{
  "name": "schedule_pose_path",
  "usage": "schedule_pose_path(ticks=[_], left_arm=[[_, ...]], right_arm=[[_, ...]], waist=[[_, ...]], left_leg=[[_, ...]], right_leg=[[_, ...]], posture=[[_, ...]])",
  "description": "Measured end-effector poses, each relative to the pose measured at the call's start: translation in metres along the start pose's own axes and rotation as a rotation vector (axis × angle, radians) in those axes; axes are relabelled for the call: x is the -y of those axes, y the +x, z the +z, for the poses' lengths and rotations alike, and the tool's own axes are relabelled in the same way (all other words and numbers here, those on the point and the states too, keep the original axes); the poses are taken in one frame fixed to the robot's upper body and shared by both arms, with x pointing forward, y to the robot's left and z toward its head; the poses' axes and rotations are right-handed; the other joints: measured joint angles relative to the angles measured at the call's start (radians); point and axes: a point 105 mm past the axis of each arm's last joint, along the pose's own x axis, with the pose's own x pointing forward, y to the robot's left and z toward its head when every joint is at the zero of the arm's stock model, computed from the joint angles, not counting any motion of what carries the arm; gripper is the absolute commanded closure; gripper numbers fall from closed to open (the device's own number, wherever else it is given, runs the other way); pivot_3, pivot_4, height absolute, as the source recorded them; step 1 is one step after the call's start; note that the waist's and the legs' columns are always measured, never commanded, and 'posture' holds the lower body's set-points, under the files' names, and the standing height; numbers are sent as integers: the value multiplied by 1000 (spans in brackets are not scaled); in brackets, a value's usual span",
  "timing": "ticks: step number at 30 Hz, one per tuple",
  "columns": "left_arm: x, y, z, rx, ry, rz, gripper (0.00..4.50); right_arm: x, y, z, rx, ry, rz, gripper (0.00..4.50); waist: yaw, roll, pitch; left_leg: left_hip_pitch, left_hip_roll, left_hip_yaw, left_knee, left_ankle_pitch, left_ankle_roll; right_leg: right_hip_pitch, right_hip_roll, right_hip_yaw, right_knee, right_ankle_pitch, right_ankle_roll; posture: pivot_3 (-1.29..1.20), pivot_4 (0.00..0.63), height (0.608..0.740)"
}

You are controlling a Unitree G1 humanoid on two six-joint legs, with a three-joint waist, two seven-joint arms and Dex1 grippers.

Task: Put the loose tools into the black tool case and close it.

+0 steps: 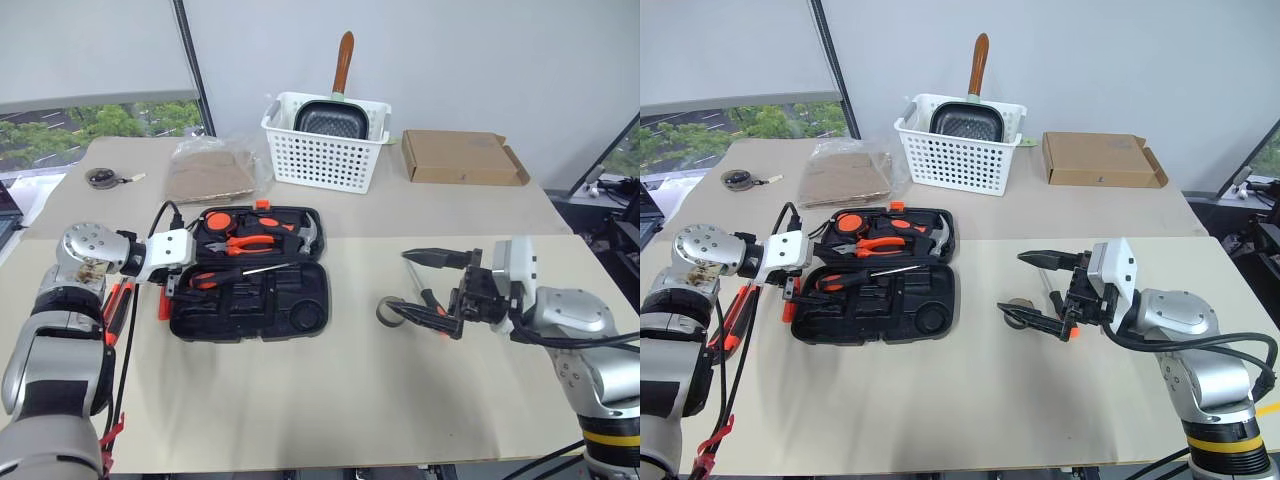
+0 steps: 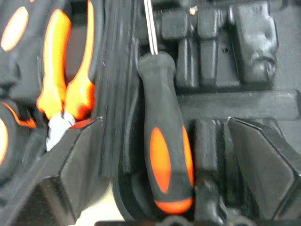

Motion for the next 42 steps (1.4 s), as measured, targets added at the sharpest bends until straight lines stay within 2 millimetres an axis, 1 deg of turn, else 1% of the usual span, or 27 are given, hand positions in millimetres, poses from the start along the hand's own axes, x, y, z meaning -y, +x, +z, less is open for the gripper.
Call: schedule_pose_path(ticks=[5,8,12,14,16,17,18,20,21,22,25,26,27,28,31,36,42], left_arm=[[-12,-7,19,118,3,52,56],[-17,-6,22,141,-31,90,56],[-27,4,28,180,-101,151,56],[-31,12,33,203,-103,181,56],[-30,20,35,214,-100,199,56],[-28,23,33,213,-103,209,568],[-26,25,31,213,-109,209,602],[-16,31,27,208,-114,175,1498],[-10,33,25,201,-113,149,1746],[-6,35,24,197,-115,134,2180],[-4,36,22,192,-115,127,3326],[-4,36,22,189,-114,128,3615],[-4,36,21,183,-112,126,4085],[-3,37,20,175,-112,120,4400],[0,41,12,135,-118,115,4400],[-2,42,11,117,-93,120,4400],[-2,48,11,94,-56,109,4400]], right_arm=[[1,-1,-3,-8,5,-6,0],[2,0,-3,-7,5,-5,0],[2,0,-4,-7,9,-4,0],[2,0,-4,-4,12,-4,0],[1,1,-4,-1,14,-2,0],[1,1,-4,-1,15,0,0],[1,1,-5,-2,15,-1,0],[1,1,-5,-2,15,-1,0],[1,1,-5,-2,15,-1,0],[1,1,-5,-2,15,-1,0],[1,1,-5,-2,15,-1,0],[1,1,-5,-2,14,-1,0],[1,1,-4,-1,11,-1,0],[1,1,-4,0,7,-1,0],[1,1,-3,3,-5,-2,0],[1,1,-4,5,-8,0,0],[2,-1,-6,3,-2,2,0]], waist=[[-1,0,0],[-1,0,0],[1,0,0],[0,0,0],[-1,0,0],[-3,0,0],[-6,0,0],[-11,0,0],[-11,0,0],[-11,0,0],[-8,0,0],[-6,0,0],[-4,0,0],[-2,0,0],[-1,0,0],[-1,0,0],[1,0,0]], left_leg=[[0,0,1,0,1,-1],[0,-1,1,0,1,-1],[0,-1,0,1,1,-1],[0,-1,0,1,1,-1],[1,-1,1,0,1,-2],[1,-1,1,0,2,-4],[1,-1,1,0,3,-5],[1,0,1,0,4,-6],[1,0,1,0,4,-6],[1,0,1,0,4,-6],[1,0,1,0,2,-3],[1,0,0,0,1,-2],[1,0,0,0,1,-1],[1,0,0,0,1,-1],[1,0,0,0,1,-1],[1,-1,1,0,1,-2],[2,0,0,1,1,-1]], right_leg=[[0,0,0,0,0,0],[1,0,0,0,0,0],[1,0,0,0,0,0],[2,0,0,0,0,0],[1,0,1,0,0,0],[1,0,1,0,0,0],[1,0,1,0,0,0],[1,0,1,0,0,0],[1,0,1,0,0,0],[1,0,1,0,0,0],[1,0,1,0,0,0],[1,0,1,0,0,0],[1,0,1,0,0,0],[1,0,1,1,0,0],[1,0,1,1,0,0],[2,0,1,0,0,0],[2,0,1,1,0,0]], posture=[[0,150,700],[0,150,700],[0,150,700],[0,150,700],[0,150,700],[0,150,700],[0,150,700],[0,150,700],[0,150,700],[0,150,700],[0,150,700],[0,150,700],[0,150,700],[0,150,700],[0,150,700],[0,150,700],[0,150,700]])
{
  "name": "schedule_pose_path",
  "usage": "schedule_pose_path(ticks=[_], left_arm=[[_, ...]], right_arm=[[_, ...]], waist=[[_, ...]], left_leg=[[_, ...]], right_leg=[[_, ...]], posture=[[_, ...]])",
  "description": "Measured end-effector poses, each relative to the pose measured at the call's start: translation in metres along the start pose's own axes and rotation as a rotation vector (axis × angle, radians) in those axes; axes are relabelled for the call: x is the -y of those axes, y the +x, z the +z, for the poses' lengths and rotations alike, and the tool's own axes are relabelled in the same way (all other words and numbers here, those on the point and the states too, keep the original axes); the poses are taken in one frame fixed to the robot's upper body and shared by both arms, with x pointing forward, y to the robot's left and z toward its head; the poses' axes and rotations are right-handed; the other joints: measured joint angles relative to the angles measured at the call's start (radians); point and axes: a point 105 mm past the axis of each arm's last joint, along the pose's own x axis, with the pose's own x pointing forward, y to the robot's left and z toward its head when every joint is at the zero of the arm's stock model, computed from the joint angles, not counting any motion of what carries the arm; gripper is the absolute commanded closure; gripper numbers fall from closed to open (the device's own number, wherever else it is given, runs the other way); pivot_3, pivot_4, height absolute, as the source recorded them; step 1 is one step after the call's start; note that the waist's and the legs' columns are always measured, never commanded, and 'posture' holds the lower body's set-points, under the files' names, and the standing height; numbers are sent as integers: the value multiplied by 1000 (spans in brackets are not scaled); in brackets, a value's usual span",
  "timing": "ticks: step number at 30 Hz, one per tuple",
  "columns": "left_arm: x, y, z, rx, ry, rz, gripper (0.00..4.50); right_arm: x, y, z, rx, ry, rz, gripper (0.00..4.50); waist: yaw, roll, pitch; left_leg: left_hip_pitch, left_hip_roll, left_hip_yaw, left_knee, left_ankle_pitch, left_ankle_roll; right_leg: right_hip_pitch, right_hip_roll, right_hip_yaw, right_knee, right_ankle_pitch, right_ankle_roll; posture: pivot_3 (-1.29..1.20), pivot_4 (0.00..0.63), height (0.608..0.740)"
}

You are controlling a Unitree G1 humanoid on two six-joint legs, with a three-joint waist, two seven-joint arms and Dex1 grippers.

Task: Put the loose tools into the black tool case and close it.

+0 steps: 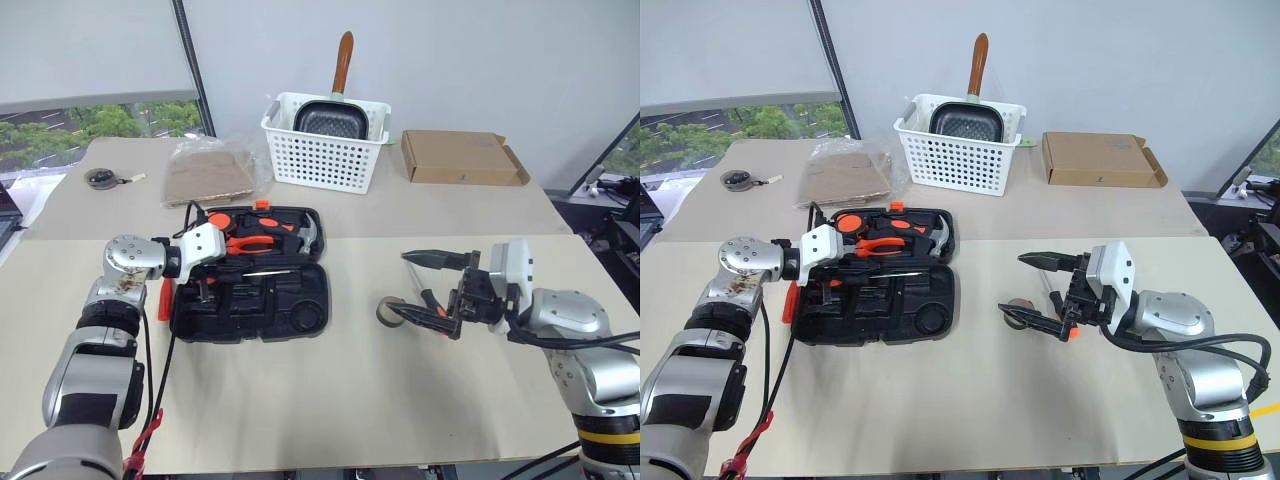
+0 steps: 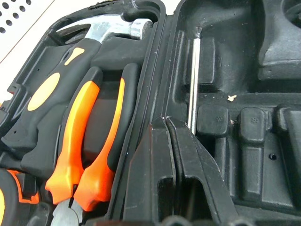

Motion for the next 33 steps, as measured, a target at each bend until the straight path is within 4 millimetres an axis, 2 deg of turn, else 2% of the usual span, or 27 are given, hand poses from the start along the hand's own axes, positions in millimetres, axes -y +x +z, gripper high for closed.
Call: schedule_pose_path(ticks=[13,33], left_arm=[[9,21,3,-20,131,-47,4400],[17,29,-7,-46,210,25,4400]], right_arm=[[-1,-2,-4,-11,7,-4,0],[-1,-3,-4,-9,-6,-13,0]], waist=[[0,3,-2],[-1,9,-16]], left_leg=[[1,0,0,0,-1,1],[6,0,0,0,-1,1]], right_leg=[[1,-1,1,0,0,0],[3,-1,2,2,0,0]], posture=[[0,150,700],[0,150,700]])
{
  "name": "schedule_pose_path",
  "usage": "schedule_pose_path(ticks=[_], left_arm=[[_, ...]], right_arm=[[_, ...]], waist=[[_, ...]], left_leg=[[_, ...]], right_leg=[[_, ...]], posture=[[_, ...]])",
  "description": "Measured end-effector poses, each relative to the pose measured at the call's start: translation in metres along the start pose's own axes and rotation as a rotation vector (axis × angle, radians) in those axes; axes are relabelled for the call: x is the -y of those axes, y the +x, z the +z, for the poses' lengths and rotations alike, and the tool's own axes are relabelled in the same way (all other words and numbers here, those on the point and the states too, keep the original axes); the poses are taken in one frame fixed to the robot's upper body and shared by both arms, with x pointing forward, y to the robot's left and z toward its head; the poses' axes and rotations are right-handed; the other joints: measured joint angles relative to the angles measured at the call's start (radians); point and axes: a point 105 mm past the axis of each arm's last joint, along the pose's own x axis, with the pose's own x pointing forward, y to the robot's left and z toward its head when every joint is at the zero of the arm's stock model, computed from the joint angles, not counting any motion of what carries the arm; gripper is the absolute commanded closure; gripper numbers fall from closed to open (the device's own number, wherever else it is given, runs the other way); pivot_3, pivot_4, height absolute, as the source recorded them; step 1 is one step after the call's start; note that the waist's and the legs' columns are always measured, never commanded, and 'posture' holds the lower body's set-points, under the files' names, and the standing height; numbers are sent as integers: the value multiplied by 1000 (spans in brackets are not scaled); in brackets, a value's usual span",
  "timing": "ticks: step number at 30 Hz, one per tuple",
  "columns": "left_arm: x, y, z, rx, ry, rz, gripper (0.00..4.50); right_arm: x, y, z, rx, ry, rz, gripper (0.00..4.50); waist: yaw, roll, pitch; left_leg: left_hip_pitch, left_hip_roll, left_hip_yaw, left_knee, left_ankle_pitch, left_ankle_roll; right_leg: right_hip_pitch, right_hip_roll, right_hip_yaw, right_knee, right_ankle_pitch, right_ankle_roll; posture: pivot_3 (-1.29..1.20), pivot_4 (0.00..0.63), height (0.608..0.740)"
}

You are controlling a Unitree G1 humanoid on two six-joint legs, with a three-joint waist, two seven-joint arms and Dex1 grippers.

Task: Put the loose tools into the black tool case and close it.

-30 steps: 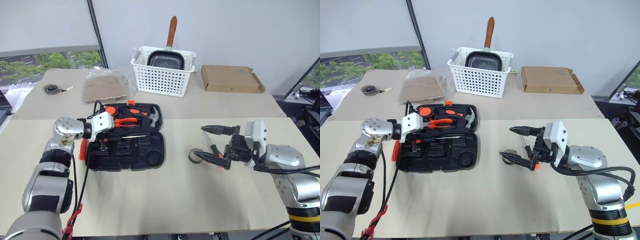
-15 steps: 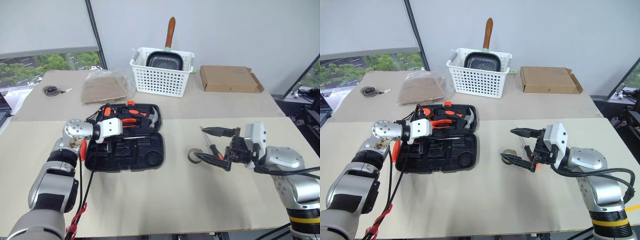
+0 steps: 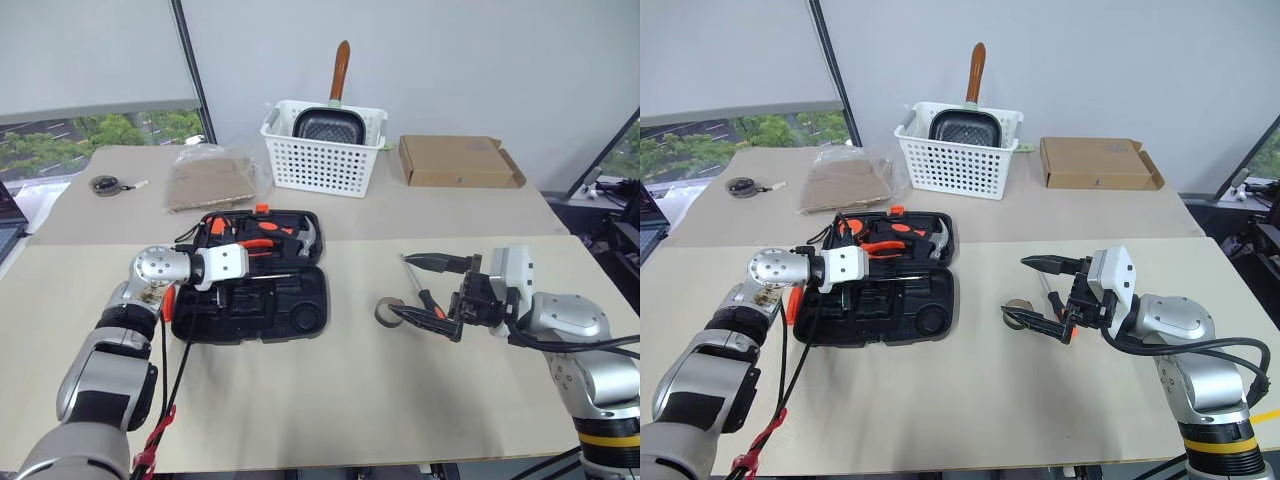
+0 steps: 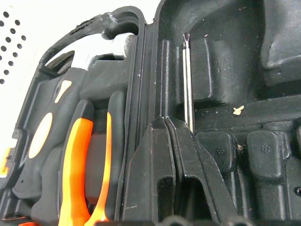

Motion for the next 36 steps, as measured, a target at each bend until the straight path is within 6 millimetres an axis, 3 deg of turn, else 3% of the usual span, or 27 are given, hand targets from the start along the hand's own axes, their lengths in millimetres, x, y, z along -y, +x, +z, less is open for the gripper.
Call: schedule_pose_path(ticks=[17,24,36], left_arm=[[10,1,-12,-99,110,-34,4400],[14,-2,-15,38,-310,41,4400],[4,-16,-9,199,-613,65,4400]], right_arm=[[0,0,-1,-11,-7,-3,0],[0,1,-1,-7,-6,-3,0],[-1,3,-1,-3,-4,8,0]], waist=[[-9,12,-10],[-9,14,-11],[-16,6,-6]], left_leg=[[11,2,0,-2,-4,-8],[9,1,-1,-3,0,-1],[-1,0,0,-4,-1,0]], right_leg=[[7,-1,1,1,-1,0],[4,-1,1,1,-2,-2],[-4,1,0,-1,-3,-3]], posture=[[0,150,700],[0,150,700],[0,150,700]])
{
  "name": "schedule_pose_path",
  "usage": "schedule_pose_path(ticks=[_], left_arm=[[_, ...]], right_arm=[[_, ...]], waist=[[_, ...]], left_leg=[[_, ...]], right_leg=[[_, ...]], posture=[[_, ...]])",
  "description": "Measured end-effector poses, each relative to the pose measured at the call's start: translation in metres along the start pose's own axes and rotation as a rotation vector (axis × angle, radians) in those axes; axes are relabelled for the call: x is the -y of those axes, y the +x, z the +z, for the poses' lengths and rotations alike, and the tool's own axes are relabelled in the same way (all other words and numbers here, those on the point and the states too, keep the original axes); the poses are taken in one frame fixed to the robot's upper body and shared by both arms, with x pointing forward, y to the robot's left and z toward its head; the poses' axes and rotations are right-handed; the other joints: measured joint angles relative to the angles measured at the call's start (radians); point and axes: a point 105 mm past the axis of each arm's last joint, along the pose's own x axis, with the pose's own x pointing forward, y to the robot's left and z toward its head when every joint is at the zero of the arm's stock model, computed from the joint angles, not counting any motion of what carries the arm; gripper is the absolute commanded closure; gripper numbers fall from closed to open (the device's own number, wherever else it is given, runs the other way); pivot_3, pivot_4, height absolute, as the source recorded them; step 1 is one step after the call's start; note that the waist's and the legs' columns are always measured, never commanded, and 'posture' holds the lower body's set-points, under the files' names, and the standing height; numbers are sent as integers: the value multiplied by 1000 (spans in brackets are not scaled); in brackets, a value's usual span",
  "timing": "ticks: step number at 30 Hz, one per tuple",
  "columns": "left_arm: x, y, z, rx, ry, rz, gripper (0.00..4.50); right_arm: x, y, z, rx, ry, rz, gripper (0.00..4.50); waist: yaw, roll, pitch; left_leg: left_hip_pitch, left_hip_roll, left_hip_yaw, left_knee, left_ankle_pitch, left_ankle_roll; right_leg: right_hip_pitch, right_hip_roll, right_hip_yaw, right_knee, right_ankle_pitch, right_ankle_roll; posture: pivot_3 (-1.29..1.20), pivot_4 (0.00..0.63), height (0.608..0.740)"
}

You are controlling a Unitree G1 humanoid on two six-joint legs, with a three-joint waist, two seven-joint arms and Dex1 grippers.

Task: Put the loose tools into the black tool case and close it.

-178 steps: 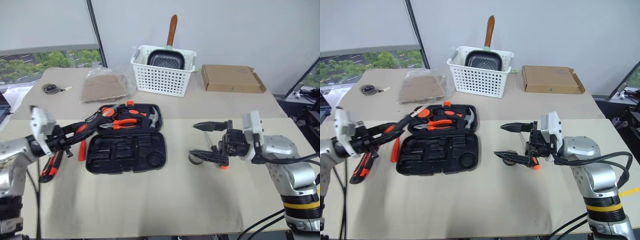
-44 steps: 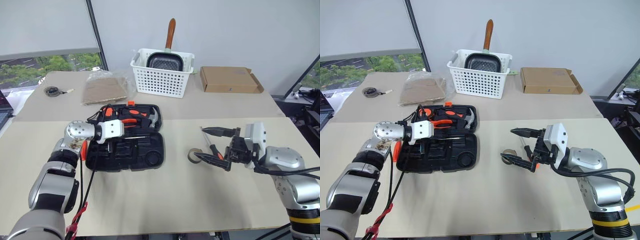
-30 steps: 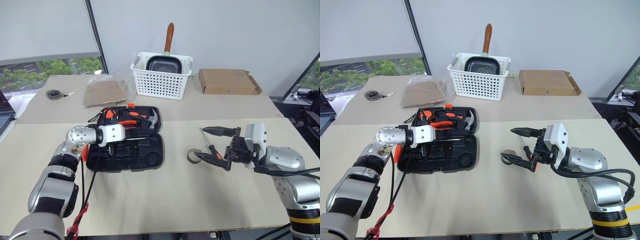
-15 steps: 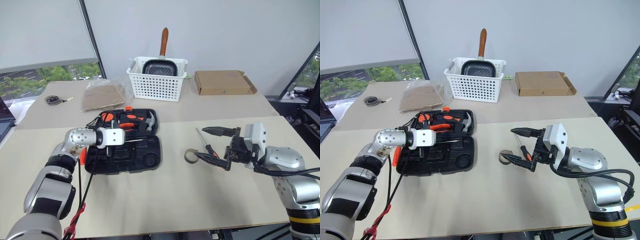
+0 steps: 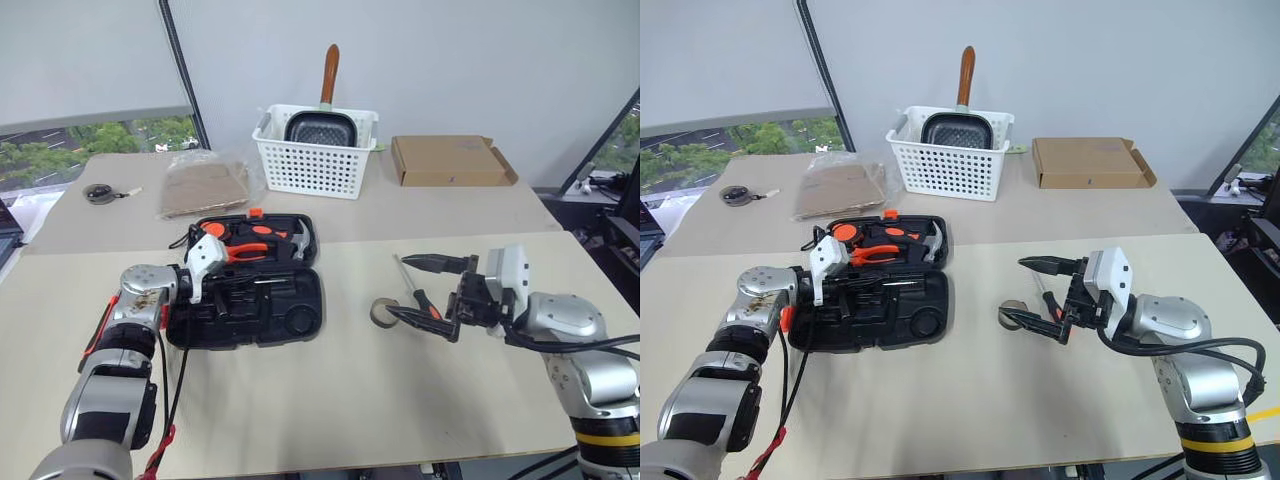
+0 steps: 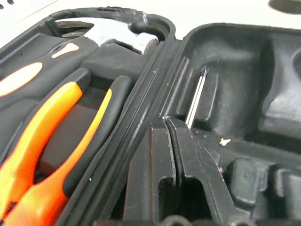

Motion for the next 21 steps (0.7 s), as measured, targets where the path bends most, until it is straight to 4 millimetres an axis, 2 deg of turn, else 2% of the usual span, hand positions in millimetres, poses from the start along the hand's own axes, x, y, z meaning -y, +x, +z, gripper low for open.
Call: schedule_pose_path(ticks=[3,7,10,13,14,16,21], left_arm=[[0,-4,6,57,-65,-11,4400],[-2,-15,33,175,-80,-18,4400],[-5,-28,59,236,-53,1,4400],[-1,-37,73,242,-41,11,4400],[2,-39,75,243,-42,5,4021],[15,-44,81,238,-47,-45,3558],[46,-58,83,83,36,-195,1577]], right_arm=[[0,0,0,0,0,-2,0],[2,1,-4,-23,4,-29,0],[8,-3,-21,-115,27,-109,0],[18,-12,-40,-229,47,-201,0],[21,-15,-46,-264,56,-227,0],[27,-21,-57,-328,79,-294,0],[37,-36,-78,-459,140,-398,0]], waist=[[-1,-6,4],[2,-14,10],[5,-14,10],[8,-14,10],[10,-14,10],[11,-14,10],[14,-13,13]], left_leg=[[-3,0,-2,0,1,-1],[-6,0,-2,0,1,-1],[-6,-1,-1,0,3,-6],[-7,-2,0,0,3,-6],[-7,-2,0,0,3,-6],[-7,-1,-1,0,3,-6],[-6,-1,-1,-3,3,-8]], right_leg=[[-2,0,-1,0,0,0],[-3,0,-2,-2,0,0],[-2,-1,-1,-3,0,0],[-2,-1,-1,-4,0,0],[-2,-1,-1,-4,0,1],[-2,-1,-1,-4,-1,1],[-3,-1,-1,-4,-2,1]], posture=[[0,150,700],[0,150,700],[0,150,700],[0,150,700],[0,150,700],[0,150,700],[0,150,700]])
